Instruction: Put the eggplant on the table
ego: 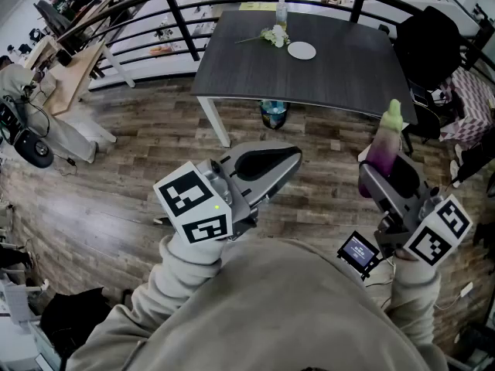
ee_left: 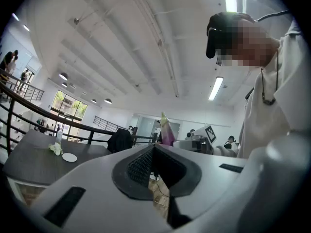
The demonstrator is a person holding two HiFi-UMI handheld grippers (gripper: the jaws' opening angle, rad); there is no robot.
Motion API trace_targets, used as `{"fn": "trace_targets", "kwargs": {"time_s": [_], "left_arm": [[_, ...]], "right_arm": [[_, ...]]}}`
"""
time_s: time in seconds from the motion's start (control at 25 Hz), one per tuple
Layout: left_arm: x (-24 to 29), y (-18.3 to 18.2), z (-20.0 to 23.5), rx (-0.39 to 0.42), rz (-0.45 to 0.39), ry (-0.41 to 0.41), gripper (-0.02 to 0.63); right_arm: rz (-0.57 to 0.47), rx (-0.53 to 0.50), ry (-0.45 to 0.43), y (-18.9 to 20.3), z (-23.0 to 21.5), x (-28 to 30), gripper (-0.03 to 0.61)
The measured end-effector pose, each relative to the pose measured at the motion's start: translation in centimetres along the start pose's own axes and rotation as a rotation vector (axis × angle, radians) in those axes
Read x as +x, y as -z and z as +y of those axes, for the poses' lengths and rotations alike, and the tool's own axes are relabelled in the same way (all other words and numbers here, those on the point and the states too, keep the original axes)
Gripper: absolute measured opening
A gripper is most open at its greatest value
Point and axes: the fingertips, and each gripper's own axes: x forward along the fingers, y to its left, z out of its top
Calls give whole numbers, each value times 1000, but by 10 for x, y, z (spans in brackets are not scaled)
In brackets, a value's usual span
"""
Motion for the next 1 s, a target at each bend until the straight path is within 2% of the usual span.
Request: {"fn": "trace_targets", "kwargs": {"time_s": [0.24,0.6,0.76,1.0], "left_arm": [[14,-6,-3,34,3,33,6],[51,4,-1,13,24,18,6],[70,8,-20,51,20,73,6],[98,51,-10,-54,101,-8,6]], "right_arm": [[0,9,-8,-3,-9,-1,230],[-10,78,-2,-2,-52,-24,230],[-11,107,-12,2,-69,-37,230],[27,145,-15,23,-113,-56,230]]}}
